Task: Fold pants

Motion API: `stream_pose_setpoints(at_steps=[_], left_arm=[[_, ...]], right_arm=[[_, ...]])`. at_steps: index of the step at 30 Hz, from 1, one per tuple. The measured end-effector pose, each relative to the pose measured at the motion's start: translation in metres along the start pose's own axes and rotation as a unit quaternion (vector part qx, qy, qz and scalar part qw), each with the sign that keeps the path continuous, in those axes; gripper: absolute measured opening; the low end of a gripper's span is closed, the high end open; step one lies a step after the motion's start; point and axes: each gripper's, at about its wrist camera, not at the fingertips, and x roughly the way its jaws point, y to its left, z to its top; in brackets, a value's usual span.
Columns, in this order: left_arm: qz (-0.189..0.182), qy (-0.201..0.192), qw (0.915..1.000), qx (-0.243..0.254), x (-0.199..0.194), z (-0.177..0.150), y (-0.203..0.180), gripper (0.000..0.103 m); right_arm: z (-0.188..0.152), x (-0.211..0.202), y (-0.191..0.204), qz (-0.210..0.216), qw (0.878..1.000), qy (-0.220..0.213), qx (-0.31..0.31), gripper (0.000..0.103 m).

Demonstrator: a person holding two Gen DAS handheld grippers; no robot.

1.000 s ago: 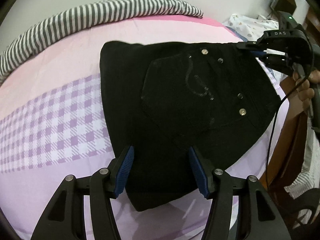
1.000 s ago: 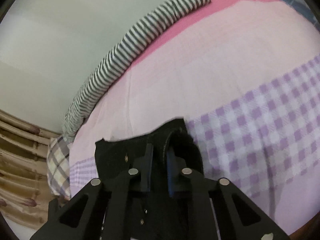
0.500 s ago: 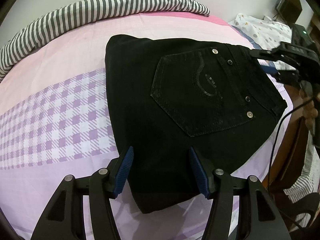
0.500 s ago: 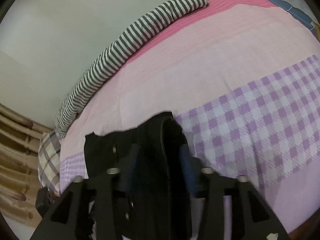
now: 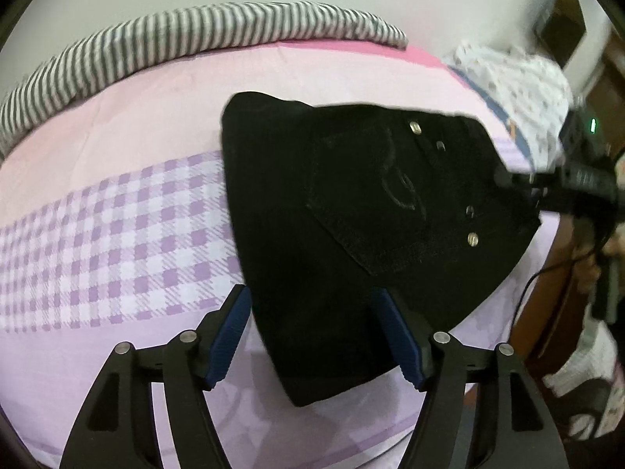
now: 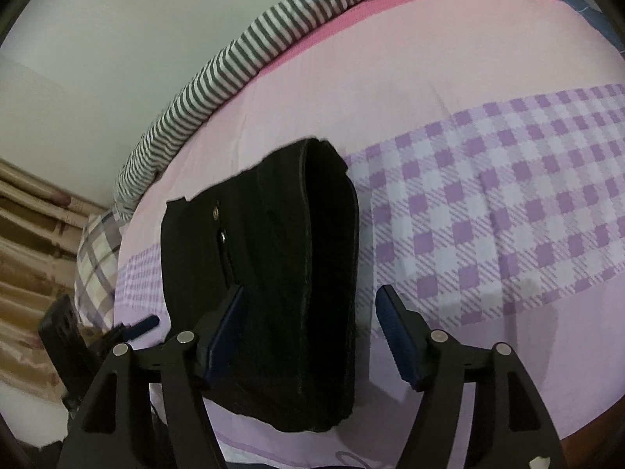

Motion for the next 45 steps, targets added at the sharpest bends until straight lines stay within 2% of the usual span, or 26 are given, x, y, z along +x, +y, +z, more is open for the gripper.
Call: stream_pose_setpoints(at_steps=[5, 12, 17, 21, 29, 34, 37, 39, 42, 45], left_arm=[[-0.031, -0.006, 0.9959, -0.085, 0.000, 0.004, 0.040, 0.069], [-0.068, 0.015, 0.9874, -0.142, 0.019, 0.011, 0.057, 0.069], [-0.098, 0.033, 0.9828, -0.153, 0.033, 0.017, 0.052, 0.069], [-0.114, 0.026, 0.9814, -0.152, 0.035, 0.022, 0.051, 0.069], [-0.127, 0.017, 0.9833, -0.129, 0.044, 0.031, 0.041, 0.069], [-0.159, 0.022, 0.9771, -0.140, 0.051, 0.039, 0.045, 0.069], [-0.181, 0.022, 0.9698, -0.162, 0.053, 0.039, 0.053, 0.069], [-0.181, 0.024, 0.9685, -0.169, 0.051, 0.037, 0.056, 0.065], [-0.181, 0.030, 0.9670, -0.177, 0.049, 0.034, 0.062, 0.060], [-0.190, 0.028, 0.9632, -0.189, 0.050, 0.034, 0.067, 0.060]], right_arm=[[-0.004, 0.008, -0.006, 0.021, 1.000, 0.017, -0.003, 0.066], [-0.006, 0.009, -0.021, 0.072, 0.997, 0.026, 0.003, 0.067], [-0.001, 0.010, -0.032, 0.113, 0.993, 0.032, 0.005, 0.066], [0.004, 0.018, -0.031, 0.142, 0.989, 0.042, -0.008, 0.066], [0.016, 0.033, -0.017, 0.166, 0.984, 0.064, -0.032, 0.066], [0.016, 0.045, -0.005, 0.166, 0.984, 0.067, -0.028, 0.055], [0.012, 0.043, -0.011, 0.169, 0.983, 0.070, -0.022, 0.049], [0.012, 0.041, -0.017, 0.174, 0.982, 0.074, -0.015, 0.043], [0.013, 0.041, -0.017, 0.178, 0.981, 0.078, -0.015, 0.041], [0.013, 0.040, -0.018, 0.181, 0.980, 0.082, -0.014, 0.040]])
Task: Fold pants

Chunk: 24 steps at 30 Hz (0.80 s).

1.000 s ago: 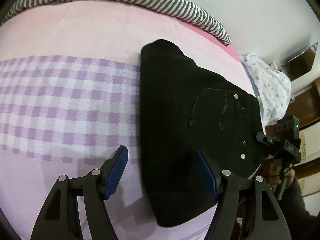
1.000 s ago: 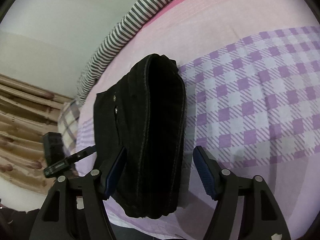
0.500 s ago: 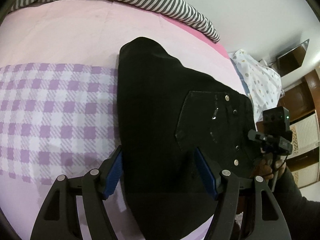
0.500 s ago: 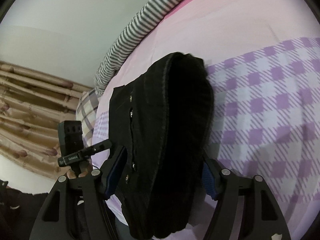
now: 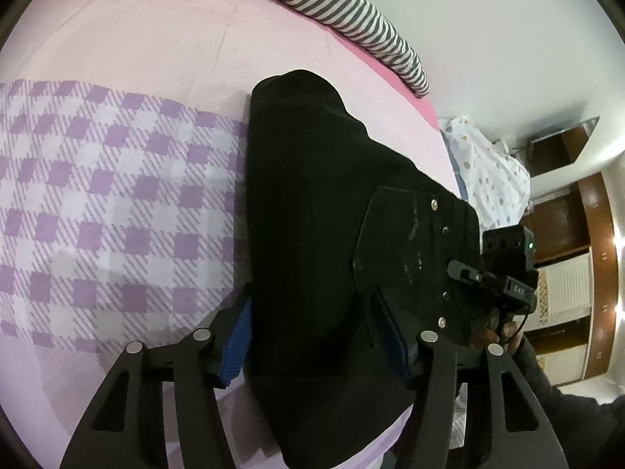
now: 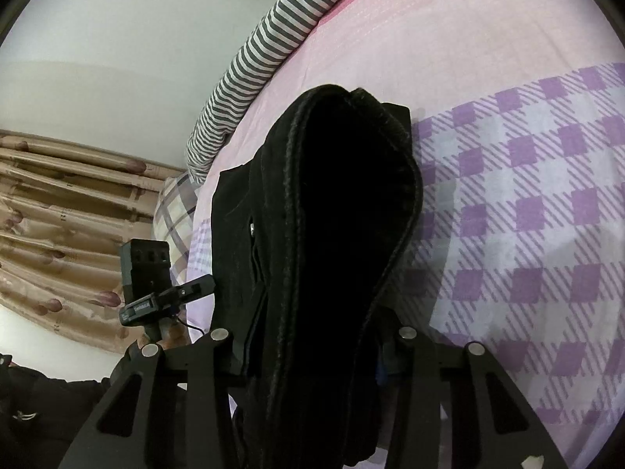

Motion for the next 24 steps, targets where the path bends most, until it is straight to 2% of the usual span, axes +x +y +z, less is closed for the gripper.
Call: stream_pose_setpoints(at_steps=[9, 10, 12, 16, 20, 24], left_arm=[[0.010, -0.005, 0.9999, 0.013, 0.003, 0.005, -0.005, 0.056], [0.015, -0.007, 0.9998, 0.015, 0.003, 0.003, -0.005, 0.050], [0.025, -0.009, 0.9995, 0.018, 0.004, 0.001, -0.006, 0.045], [0.047, -0.012, 0.9985, 0.025, 0.005, -0.001, -0.013, 0.037], [0.080, -0.016, 0.9949, 0.059, 0.005, -0.004, -0.030, 0.030], [0.086, -0.024, 0.9934, 0.071, 0.001, -0.005, -0.038, 0.023]], right_arm=[[0.002, -0.003, -0.004, -0.002, 1.000, 0.004, 0.014, 0.039], [0.002, -0.003, -0.004, -0.004, 1.000, 0.004, 0.019, 0.040], [0.001, -0.003, -0.003, -0.006, 1.000, 0.000, 0.025, 0.040], [-0.008, -0.006, 0.006, -0.041, 0.999, -0.020, 0.029, 0.035], [-0.012, -0.007, 0.023, -0.085, 0.995, -0.038, 0.025, 0.032], [-0.016, -0.009, 0.038, -0.107, 0.992, -0.054, 0.029, 0.029]])
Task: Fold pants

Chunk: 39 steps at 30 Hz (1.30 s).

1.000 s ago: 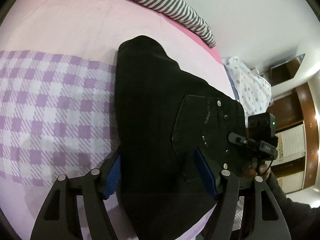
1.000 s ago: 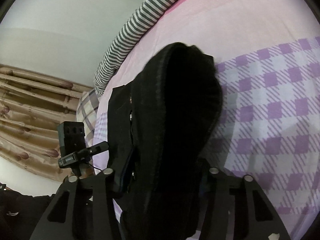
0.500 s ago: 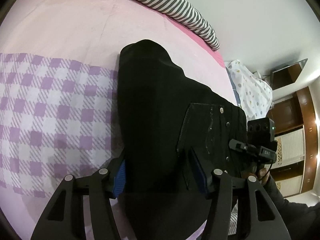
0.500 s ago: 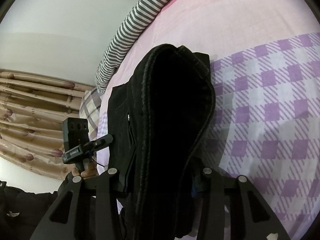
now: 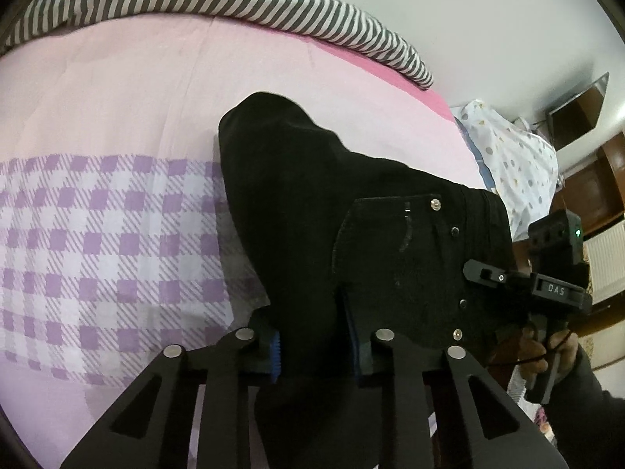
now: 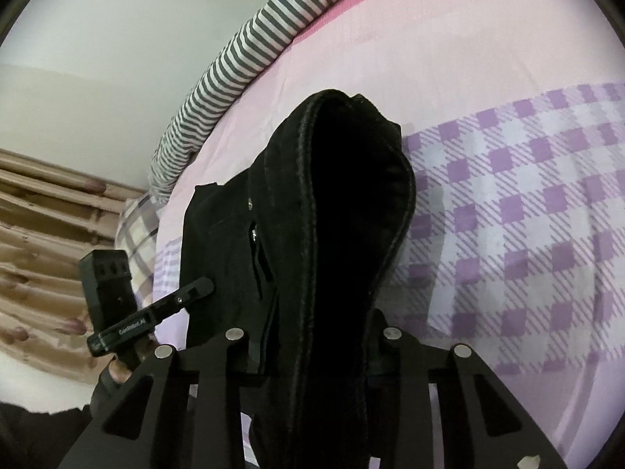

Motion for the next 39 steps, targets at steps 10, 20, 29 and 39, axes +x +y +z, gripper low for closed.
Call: stream_pose_setpoints(at_steps=[10, 20, 29, 39], left_arm=[[-0.017, -0.039, 0.9986, 0.033, -0.035, -0.003, -0.011, 0.015], [0.000, -0.072, 0.9972, 0.022, -0.083, -0.007, 0.018, 0.015], [0.031, -0.103, 0.9941, -0.014, -0.127, -0.010, 0.073, 0.015], [0.076, -0.127, 0.9886, -0.026, -0.166, 0.008, 0.126, 0.015]], right_arm=[[-0.011, -0.012, 0.051, -0.009, 0.999, -0.032, -0.005, 0.027], [-0.011, 0.015, 0.106, 0.006, 0.999, -0.023, -0.039, 0.027], [0.000, 0.066, 0.157, 0.034, 0.997, 0.004, -0.069, 0.027], [0.019, 0.122, 0.205, 0.062, 0.995, 0.018, -0.078, 0.027]])
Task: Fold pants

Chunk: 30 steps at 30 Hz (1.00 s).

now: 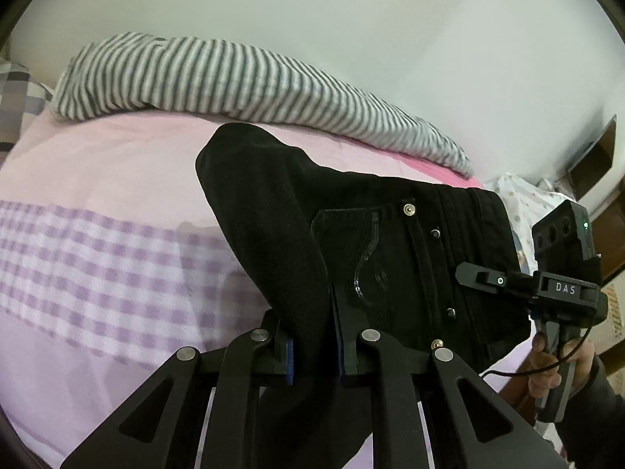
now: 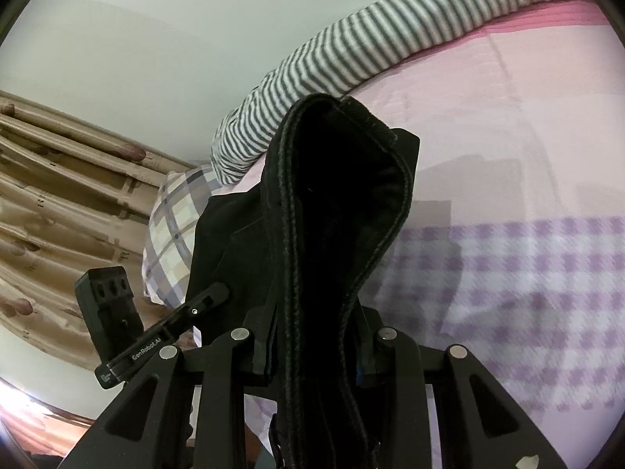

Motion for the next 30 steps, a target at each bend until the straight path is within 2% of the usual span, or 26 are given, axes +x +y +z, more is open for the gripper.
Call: stream_pose_setpoints(at_steps=[15, 30], left_arm=[[0.032, -0.007, 0.9993, -0.017, 0.008, 0.055, 0.077, 0.015], [0.059, 0.015, 0.9981, -0.007, 0.042, 0.089, 0.110, 0.015]], right_arm=[[0.048, 0.076, 0.030, 0.011, 1.000, 0.025, -0.005, 0.027], [0.075, 0.126, 0.018, 0.009, 0.999, 0.031, 0.030, 0.027]])
